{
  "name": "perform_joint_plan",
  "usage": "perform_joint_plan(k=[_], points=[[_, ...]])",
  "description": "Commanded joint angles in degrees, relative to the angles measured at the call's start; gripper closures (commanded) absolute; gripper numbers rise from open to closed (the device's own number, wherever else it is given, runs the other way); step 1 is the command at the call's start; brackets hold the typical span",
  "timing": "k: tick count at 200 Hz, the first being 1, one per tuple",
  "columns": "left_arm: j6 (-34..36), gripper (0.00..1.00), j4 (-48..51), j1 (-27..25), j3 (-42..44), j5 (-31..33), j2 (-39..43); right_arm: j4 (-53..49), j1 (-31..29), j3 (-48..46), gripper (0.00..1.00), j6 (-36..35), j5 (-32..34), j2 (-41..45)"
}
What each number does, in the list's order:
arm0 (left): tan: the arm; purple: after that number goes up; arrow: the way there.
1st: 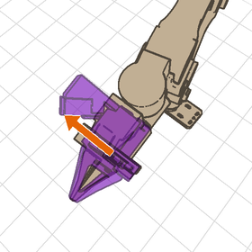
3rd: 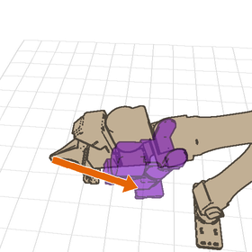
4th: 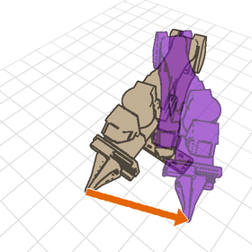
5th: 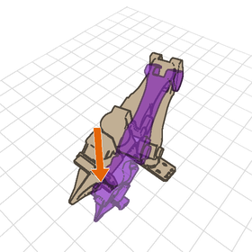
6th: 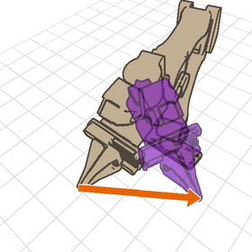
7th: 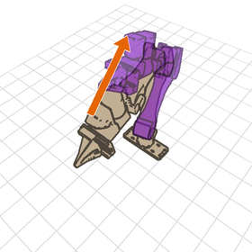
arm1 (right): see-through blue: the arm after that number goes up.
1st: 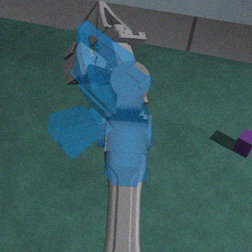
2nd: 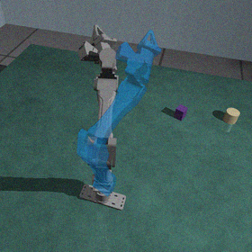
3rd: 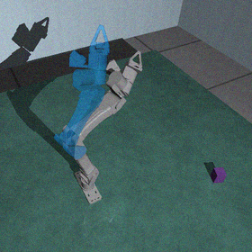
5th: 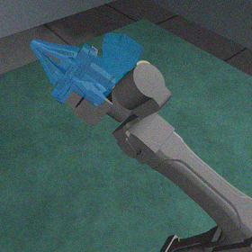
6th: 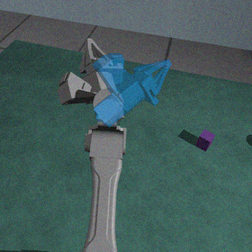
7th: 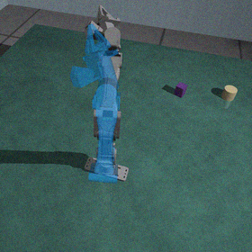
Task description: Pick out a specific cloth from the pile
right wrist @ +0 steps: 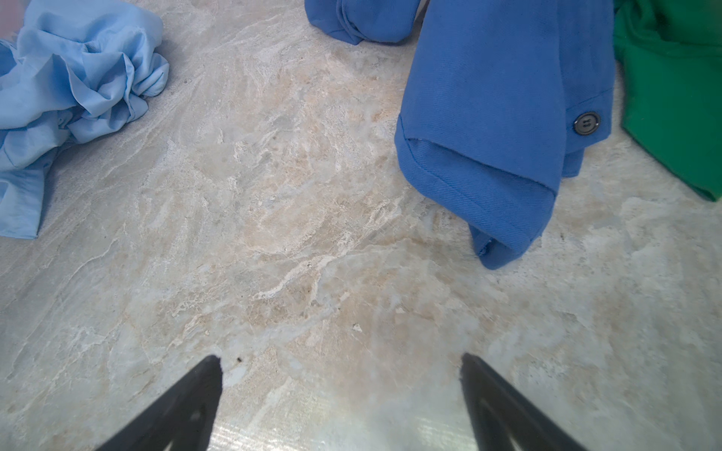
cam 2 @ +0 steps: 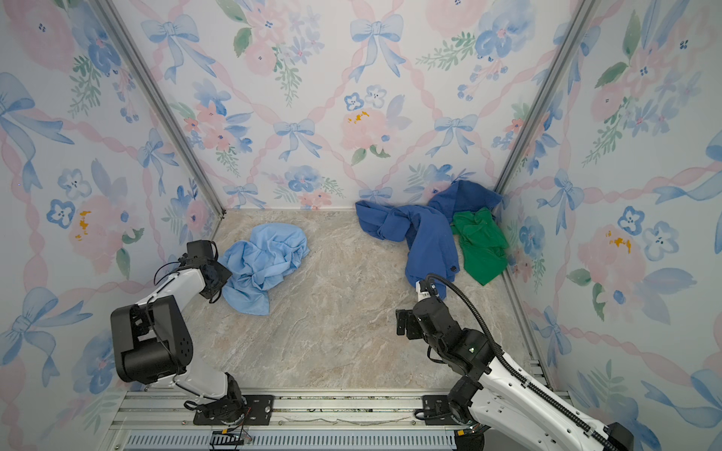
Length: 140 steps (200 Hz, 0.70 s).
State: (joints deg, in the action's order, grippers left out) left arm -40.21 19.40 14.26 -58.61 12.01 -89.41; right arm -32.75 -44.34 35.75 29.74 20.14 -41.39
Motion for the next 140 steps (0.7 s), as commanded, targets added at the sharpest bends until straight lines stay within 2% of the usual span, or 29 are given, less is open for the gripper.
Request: perform_joint_plan(k=[1,66,99,127,140], points=[[5.34,1.00,-0.03,-5.22,-6.28,5.93,3.33,-0.83,-0.13,0.00,0.03,-0.03,0.67,-0.68],[15.93,1.00,2.17,-20.94,-25.93,1.61,-10.57,-2.64,-0.16,0.73,0.03,0.59,0.90,-0.06],[21.19,1.00,6.02,-29.11,-37.04,7.69,-20.08,-4.22,-0.06,0.73,0.03,0.76,1.67,1.37],[25.76,1.00,14.96,-31.62,-49.83,7.72,-34.44,-5.37,-0.05,0.75,0.03,0.76,2.09,1.99],[28.65,1.00,17.92,-32.64,-54.51,11.17,-41.04,-5.65,-0.02,0.73,0.03,0.85,2.09,2.32]])
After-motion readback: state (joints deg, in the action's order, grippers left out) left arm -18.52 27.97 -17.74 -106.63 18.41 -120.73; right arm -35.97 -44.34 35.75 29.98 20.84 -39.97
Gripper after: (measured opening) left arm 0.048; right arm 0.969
